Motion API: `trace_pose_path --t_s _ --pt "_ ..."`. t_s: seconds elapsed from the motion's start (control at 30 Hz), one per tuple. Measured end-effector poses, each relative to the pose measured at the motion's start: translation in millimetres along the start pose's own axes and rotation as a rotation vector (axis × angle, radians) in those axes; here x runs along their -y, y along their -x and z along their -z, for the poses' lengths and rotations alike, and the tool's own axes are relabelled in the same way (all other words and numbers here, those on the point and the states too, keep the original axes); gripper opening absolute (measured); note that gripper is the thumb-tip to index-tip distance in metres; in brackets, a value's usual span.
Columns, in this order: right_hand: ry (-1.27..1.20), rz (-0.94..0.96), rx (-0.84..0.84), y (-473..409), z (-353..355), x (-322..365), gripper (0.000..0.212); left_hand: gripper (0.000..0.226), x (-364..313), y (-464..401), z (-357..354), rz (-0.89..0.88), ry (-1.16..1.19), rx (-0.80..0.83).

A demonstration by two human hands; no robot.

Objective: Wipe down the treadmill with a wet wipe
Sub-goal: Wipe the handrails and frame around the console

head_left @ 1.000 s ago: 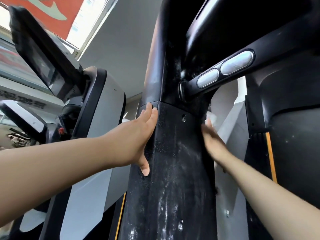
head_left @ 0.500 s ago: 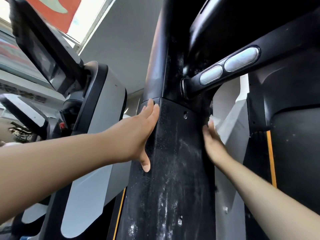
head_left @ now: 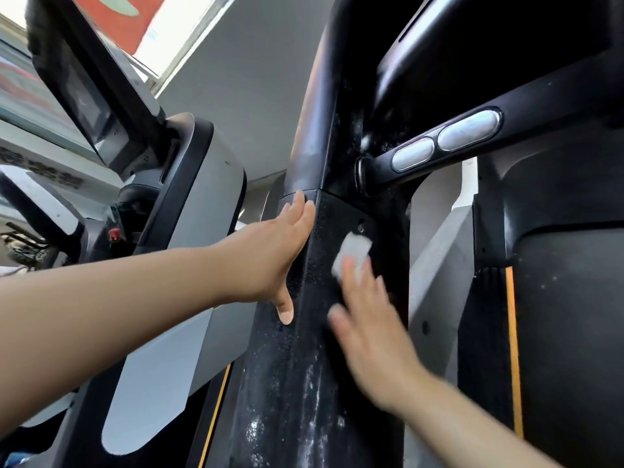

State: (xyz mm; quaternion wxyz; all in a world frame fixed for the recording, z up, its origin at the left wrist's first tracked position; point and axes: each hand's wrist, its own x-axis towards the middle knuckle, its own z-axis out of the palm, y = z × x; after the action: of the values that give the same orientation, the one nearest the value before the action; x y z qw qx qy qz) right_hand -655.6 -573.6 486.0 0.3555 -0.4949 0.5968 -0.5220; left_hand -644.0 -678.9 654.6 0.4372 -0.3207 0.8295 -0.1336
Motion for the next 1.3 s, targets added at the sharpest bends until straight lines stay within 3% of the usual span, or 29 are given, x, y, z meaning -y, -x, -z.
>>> trace_pose_path --t_s 0.13,0.33,0.43,0.53,0.67,0.77,0.83,0.97,1.13,1.23,1.3 --pt "0.137 0.189 0.013 41.9 -23.9 9.4 0.066 0.147 2.3 1.5 -0.9 -0.021 0.045 -0.019" --pt "0.064 -0.046 -0.038 -47.2 19.9 3.0 0.061 0.137 13.5 5.6 -15.8 -0.063 0.293 -0.085" --pt "0.059 -0.056 -0.043 -50.1 20.7 7.6 0.059 0.118 14.5 14.7 -32.8 -0.071 0.442 -0.133" --pt "0.112 0.064 0.013 -14.3 5.3 15.5 0.069 0.090 10.3 30.0 -58.8 -0.074 0.634 -0.230" --pt "0.189 0.179 0.163 30.1 -5.7 19.7 0.068 0.058 -11.0 41.8 -96.5 -0.018 0.859 -0.494" --pt "0.262 0.207 0.112 0.7 7.5 16.2 0.066 0.050 -28.2 50.3 -121.3 0.057 0.798 -0.696" --pt "0.221 0.124 0.055 -39.7 21.3 20.9 0.066 0.054 -37.8 57.4 -136.9 0.098 0.725 -0.801" --pt "0.240 0.082 0.042 -57.4 26.3 27.8 0.058 0.050 -51.1 61.8 -150.7 0.165 0.792 -0.880" --pt "0.408 0.353 0.340 46.8 6.6 15.1 0.066 0.046 -52.7 57.1 -151.3 0.197 0.807 -0.956" --pt "0.502 0.366 0.288 20.1 19.1 10.7 0.069 0.045 -53.6 55.9 -151.9 0.213 0.818 -0.988" --pt "0.459 0.248 0.192 -22.7 32.3 15.5 0.069 0.045 -54.3 55.2 -152.0 0.227 0.819 -0.997"
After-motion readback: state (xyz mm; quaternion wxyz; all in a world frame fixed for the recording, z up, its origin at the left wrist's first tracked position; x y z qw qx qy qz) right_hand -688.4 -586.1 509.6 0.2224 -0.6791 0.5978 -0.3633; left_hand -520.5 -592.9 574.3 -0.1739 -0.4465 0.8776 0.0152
